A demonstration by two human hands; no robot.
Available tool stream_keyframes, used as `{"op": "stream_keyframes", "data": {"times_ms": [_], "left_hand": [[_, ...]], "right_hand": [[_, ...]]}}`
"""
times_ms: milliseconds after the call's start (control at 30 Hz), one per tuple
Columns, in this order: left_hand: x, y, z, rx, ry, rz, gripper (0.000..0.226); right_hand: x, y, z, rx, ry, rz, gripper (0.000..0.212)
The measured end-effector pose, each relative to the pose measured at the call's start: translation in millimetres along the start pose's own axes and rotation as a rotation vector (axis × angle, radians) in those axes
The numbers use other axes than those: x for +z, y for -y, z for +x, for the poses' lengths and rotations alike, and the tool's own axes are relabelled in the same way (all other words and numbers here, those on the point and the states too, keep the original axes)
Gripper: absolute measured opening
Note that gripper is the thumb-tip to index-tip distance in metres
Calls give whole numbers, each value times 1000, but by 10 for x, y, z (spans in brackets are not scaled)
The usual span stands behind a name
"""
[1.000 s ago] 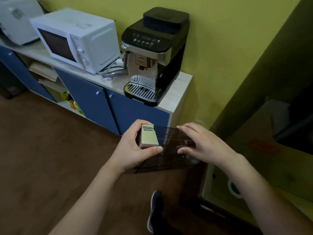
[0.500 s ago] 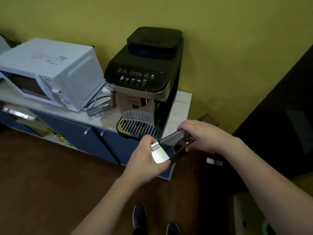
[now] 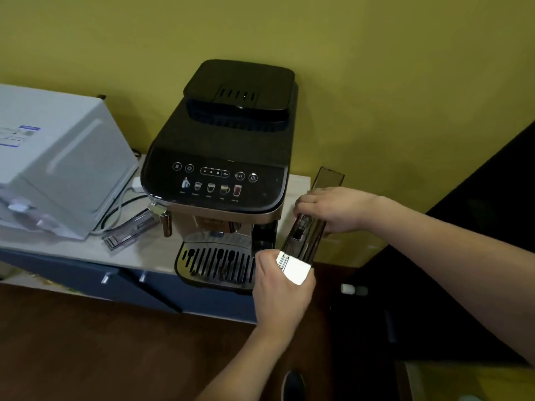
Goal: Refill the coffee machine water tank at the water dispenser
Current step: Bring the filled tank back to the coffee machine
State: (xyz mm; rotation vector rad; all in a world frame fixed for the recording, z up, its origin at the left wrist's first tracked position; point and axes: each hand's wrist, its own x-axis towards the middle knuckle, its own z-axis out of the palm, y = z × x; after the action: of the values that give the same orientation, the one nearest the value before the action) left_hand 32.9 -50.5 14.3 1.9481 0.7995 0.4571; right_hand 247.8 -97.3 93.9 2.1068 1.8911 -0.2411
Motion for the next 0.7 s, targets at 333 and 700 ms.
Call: {"op": "stream_keyframes", "data": {"times_ms": [333, 700], "left_hand": [[637, -63, 503, -90, -178, 83, 65], [428, -5, 447, -59, 33, 94, 85]], "right_hand": [[99, -636, 525, -129, 98, -165, 65], [164, -381, 162, 215, -94, 243, 80]]}}
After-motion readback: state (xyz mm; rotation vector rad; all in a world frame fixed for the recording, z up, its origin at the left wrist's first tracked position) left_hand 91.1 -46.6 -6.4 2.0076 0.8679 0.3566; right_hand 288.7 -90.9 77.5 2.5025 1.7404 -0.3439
